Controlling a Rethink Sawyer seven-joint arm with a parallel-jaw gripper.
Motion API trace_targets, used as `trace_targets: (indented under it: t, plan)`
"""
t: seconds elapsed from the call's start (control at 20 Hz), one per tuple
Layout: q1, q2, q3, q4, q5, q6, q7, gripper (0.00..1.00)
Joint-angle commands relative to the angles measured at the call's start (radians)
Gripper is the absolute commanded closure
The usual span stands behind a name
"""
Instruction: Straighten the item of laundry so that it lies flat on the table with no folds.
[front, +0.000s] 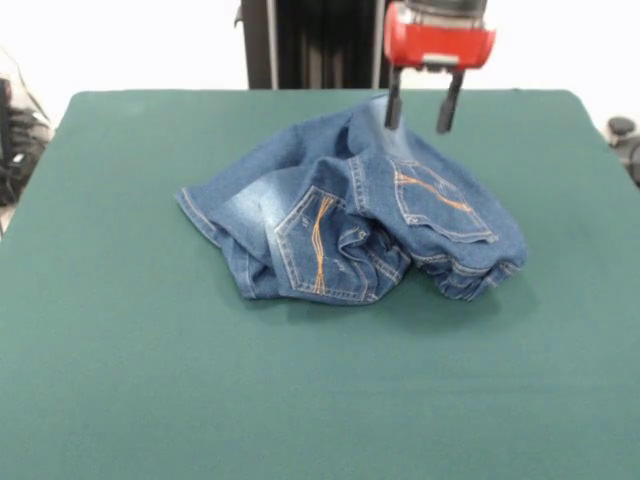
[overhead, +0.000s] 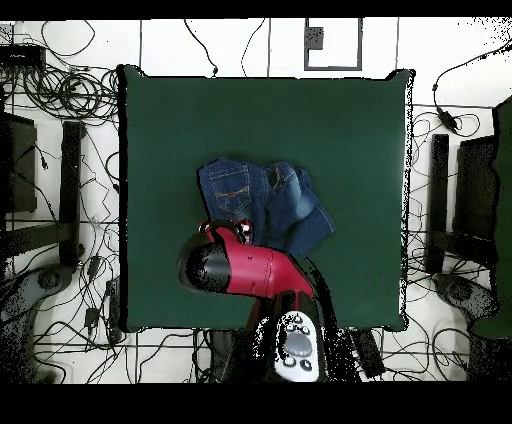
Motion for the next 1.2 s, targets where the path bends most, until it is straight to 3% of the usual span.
trace_targets:
  t: [0.05, 0.6, 1.2]
  plan:
    - [0.010, 0.146, 0.048, -0.121, 0.108, -0.110, 0.277, 0.00]
    - [0.029, 0.135, 0.059, -0.062, 0.203, -0.181, 0.322, 0.00]
    - [0.081, 0.207, 0.056, -0.087, 0.287, -0.322, 0.337, 0.00]
